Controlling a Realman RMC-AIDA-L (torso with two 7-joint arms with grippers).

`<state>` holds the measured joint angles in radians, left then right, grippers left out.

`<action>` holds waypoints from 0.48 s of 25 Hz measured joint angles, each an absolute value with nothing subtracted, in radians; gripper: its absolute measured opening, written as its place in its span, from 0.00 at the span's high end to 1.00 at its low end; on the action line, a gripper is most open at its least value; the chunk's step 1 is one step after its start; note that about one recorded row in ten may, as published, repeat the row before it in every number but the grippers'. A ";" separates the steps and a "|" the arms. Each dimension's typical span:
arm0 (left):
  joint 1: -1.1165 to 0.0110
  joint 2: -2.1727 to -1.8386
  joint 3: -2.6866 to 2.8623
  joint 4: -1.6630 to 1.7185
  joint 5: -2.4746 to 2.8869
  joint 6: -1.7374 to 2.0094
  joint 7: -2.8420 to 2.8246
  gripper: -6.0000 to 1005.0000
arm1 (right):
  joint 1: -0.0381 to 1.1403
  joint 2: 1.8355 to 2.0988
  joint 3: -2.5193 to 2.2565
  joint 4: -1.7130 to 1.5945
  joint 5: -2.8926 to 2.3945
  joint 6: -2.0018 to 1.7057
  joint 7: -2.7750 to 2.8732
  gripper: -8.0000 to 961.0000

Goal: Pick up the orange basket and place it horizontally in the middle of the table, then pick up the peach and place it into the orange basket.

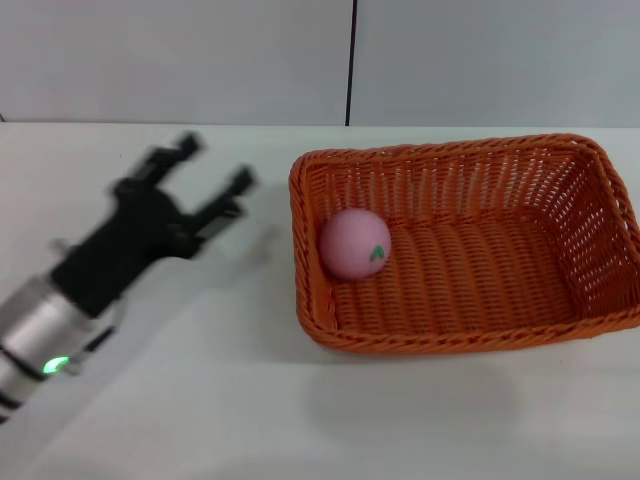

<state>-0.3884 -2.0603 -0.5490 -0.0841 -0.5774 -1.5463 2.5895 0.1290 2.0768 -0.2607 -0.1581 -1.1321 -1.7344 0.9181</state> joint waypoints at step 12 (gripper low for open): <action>-0.160 -2.068 -0.986 -0.077 -0.579 -1.599 2.739 0.18 | 0.170 2.081 -0.184 -0.049 -1.130 -1.738 0.731 0.33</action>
<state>-0.1601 -2.0675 -0.9856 -0.0773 -0.5791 -1.5988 2.7388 0.1702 2.0805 -0.1844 -0.0489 -1.1304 -1.7378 0.7306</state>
